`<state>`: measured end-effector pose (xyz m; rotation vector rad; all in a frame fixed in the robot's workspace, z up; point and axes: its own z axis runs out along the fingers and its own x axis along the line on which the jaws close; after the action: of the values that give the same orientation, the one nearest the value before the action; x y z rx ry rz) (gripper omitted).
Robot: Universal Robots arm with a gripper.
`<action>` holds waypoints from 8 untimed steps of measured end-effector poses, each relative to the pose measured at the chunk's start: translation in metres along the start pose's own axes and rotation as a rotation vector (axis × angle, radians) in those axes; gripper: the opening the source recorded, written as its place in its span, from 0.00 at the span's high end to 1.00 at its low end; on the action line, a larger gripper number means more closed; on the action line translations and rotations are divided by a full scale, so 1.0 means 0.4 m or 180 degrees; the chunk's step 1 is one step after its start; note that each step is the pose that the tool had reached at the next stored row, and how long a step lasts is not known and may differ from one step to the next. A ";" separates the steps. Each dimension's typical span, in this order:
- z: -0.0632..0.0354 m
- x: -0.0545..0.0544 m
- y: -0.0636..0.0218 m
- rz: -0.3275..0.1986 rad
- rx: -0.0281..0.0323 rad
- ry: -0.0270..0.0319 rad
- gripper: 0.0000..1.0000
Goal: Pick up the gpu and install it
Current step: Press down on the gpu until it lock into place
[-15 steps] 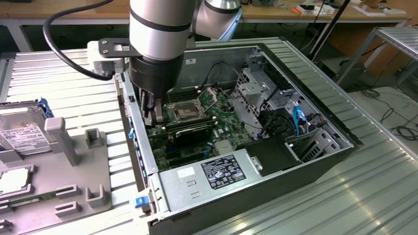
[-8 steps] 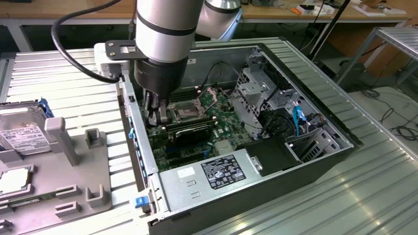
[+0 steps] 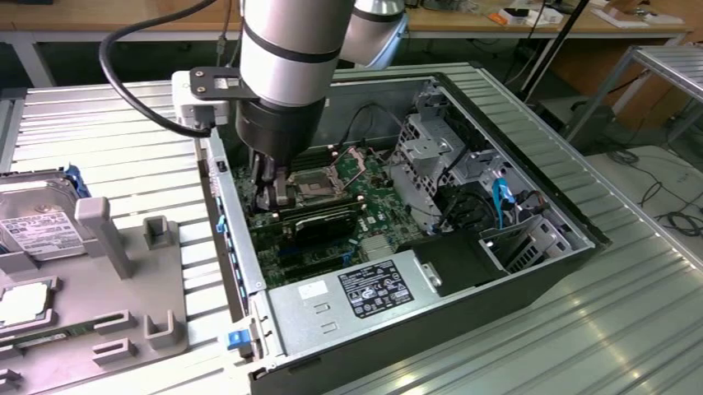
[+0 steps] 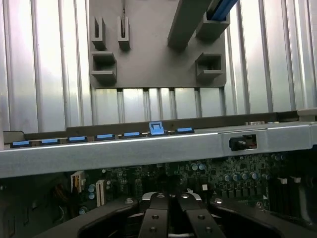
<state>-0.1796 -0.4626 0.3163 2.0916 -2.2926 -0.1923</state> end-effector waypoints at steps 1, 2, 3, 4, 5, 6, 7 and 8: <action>0.001 0.000 0.000 0.0067 -0.0019 -0.0006 0.89; 0.002 0.000 0.000 0.0130 -0.0036 -0.0011 0.89; 0.003 0.000 0.000 0.0183 -0.0046 -0.0017 0.89; 0.004 0.000 -0.001 0.0203 -0.0050 -0.0039 0.89; 0.005 0.000 -0.001 0.0205 -0.0051 -0.0044 0.89; 0.005 0.000 0.000 0.0206 -0.0051 -0.0044 0.89; 0.007 -0.001 0.001 0.0207 -0.0051 -0.0043 0.89; 0.008 -0.003 0.001 0.0210 -0.0051 -0.0042 0.89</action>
<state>-0.1804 -0.4611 0.3132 2.0100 -2.3552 -0.2223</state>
